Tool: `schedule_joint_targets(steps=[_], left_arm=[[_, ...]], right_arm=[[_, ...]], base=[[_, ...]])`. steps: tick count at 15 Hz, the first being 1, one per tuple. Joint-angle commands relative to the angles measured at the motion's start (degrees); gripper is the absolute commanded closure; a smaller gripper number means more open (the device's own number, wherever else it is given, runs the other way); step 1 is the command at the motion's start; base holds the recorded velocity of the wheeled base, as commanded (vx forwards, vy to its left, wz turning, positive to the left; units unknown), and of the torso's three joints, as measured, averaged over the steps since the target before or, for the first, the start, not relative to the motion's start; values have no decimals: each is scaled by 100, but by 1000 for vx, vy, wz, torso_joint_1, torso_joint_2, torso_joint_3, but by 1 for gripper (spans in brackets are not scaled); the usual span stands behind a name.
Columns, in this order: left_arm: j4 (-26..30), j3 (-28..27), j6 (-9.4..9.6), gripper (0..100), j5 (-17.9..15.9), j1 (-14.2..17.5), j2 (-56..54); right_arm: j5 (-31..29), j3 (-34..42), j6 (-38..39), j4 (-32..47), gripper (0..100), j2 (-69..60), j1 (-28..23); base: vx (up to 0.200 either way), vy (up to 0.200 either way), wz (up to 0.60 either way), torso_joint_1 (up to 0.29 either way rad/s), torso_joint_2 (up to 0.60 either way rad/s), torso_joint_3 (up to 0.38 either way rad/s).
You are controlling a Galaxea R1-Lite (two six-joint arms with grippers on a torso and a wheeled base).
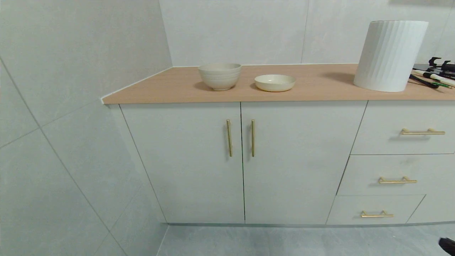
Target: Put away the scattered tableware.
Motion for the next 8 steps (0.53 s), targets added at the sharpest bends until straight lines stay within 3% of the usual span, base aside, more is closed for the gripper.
schedule_joint_targets(steps=[1, 6, 8], left_arm=[[-2, 0, -2, 0, -3, 2, 0], [-2, 0, -2, 0, 6, 2, 0], [-2, 0, -2, 0, 6, 2, 0]], right_arm=[[64, -899, 108, -1076, 0, 2886, 956], [64, -2094, 371, -2333, 0, 5223, 1545], [64, -2630, 380, -2482, 0, 5768, 1562]], base=[[0, 0, 0, 0, 0, 0], [0, 0, 0, 0, 0, 0], [0, 0, 0, 0, 0, 0]])
